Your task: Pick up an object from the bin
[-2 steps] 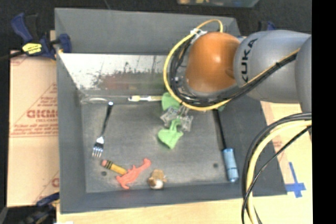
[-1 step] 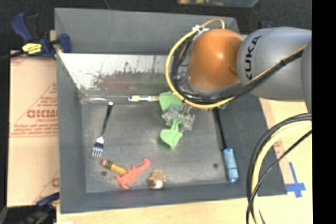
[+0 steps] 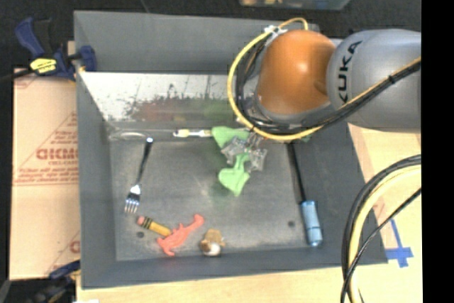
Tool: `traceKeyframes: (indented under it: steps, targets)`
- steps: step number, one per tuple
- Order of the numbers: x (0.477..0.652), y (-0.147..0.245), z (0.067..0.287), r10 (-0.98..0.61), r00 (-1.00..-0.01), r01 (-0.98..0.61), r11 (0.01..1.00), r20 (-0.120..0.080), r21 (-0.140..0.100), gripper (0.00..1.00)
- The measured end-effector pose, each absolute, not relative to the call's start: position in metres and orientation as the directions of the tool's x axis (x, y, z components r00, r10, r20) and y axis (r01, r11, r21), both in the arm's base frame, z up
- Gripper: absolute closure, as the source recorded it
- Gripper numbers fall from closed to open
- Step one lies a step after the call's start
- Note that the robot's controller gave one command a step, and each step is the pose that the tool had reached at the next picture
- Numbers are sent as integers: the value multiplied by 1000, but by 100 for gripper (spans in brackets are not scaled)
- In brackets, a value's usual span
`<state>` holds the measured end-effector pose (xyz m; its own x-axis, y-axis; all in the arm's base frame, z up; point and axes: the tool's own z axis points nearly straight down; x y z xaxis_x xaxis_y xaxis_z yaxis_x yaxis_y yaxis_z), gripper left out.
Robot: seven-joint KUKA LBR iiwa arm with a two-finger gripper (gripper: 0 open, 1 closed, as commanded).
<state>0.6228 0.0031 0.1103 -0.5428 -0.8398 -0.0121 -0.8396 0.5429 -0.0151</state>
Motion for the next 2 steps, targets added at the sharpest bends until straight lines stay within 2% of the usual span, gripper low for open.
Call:
traceKeyframes:
  steps: [1,2]
  targets:
    - [622,3,132,-838,-545,-838,545,-10,-11,100]
    - [623,3,155,-838,-545,-838,546,-14,-17,100]
